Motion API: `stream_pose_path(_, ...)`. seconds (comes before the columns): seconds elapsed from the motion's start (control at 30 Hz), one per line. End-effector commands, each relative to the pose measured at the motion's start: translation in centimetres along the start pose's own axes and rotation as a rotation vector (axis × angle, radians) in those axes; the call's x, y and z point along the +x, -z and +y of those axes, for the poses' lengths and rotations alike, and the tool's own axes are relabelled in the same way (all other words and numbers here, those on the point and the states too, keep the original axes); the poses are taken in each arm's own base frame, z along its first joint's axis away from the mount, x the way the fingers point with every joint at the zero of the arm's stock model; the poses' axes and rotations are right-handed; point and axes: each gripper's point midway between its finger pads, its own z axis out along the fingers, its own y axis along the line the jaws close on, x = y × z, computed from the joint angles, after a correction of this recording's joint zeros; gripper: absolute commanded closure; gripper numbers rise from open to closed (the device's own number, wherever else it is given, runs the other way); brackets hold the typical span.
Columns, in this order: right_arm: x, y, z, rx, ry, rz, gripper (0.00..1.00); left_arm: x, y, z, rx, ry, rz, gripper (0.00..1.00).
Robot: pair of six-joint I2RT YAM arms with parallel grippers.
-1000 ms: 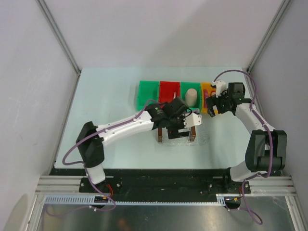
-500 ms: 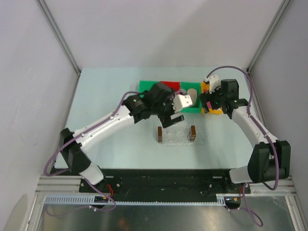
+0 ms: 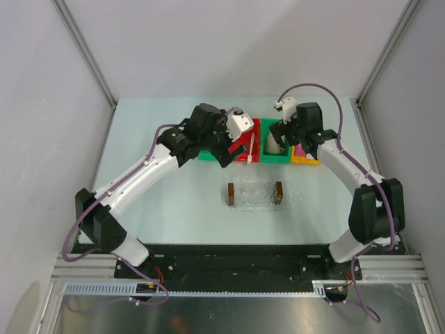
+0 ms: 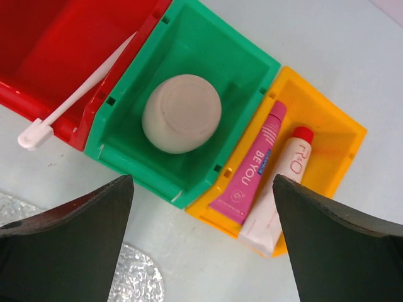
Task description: Prepare toiletry sets of a toothbrush and toothpaste on the tray
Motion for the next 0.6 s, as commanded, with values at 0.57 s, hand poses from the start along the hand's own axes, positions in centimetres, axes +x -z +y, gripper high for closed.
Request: stream_pose_path(0.57,0.1,-7.7,1.4,-0.056,0.032,0.043,0.02,2.2,0.5,1.7,-0.066,0.026,0.001,0.00)
